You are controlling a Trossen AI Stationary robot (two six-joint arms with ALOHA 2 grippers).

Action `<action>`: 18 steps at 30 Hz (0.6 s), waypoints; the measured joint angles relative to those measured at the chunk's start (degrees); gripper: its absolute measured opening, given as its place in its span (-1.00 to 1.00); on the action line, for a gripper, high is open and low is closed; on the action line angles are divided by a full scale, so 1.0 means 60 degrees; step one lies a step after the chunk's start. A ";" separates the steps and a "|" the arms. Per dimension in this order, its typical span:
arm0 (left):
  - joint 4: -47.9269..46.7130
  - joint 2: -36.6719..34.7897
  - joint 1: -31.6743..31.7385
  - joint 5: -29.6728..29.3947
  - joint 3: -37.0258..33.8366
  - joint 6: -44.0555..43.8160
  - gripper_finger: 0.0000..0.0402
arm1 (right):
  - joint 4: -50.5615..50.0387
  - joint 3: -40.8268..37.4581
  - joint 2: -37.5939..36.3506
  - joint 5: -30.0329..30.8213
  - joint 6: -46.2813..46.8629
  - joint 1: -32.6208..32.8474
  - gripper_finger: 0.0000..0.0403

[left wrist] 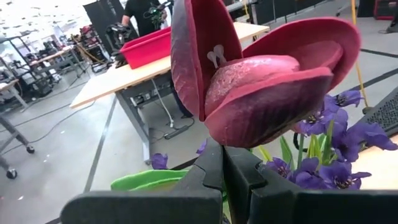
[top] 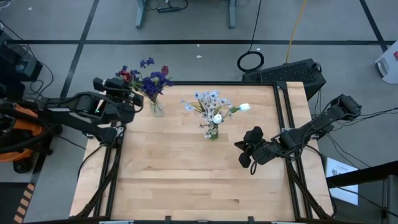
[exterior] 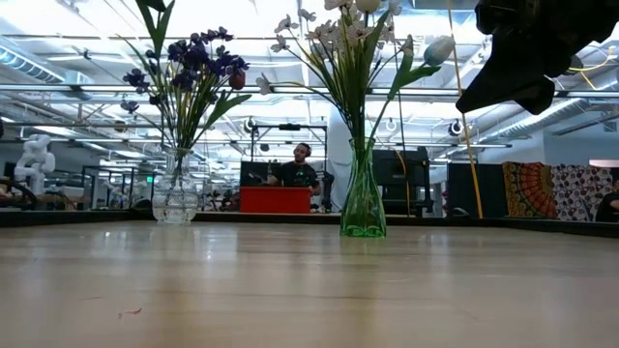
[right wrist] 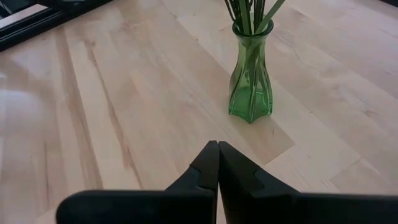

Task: Sort flowers into vase by color
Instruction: Put the dark red flower into the transparent vase

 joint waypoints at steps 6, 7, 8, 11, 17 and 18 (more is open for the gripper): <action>0.0757 0.0046 0.0052 0.0151 -0.0254 0.0028 -1.00 | 0.0002 0.0000 0.0000 0.0000 0.0004 0.0000 -1.00; 0.0772 0.0052 0.0052 0.0248 -0.0327 0.0020 -1.00 | 0.0004 0.0000 0.0000 0.0000 0.0004 0.0000 -1.00; 0.0796 0.0053 0.0052 0.0351 -0.0411 0.0011 -1.00 | 0.0004 0.0000 0.0000 0.0000 0.0005 0.0000 -1.00; 0.1100 0.0042 0.0052 0.0361 -0.0815 0.0008 -1.00 | 0.0004 0.0000 0.0000 -0.0004 0.0007 0.0000 -1.00; 0.1846 0.0002 0.0052 0.0338 -0.1155 0.0037 -1.00 | 0.0006 0.0000 0.0000 -0.0036 0.0011 0.0000 -1.00; 0.1950 0.0011 0.0052 0.0370 -0.1164 0.0172 -1.00 | 0.0007 0.0000 0.0000 -0.0036 0.0009 0.0000 -1.00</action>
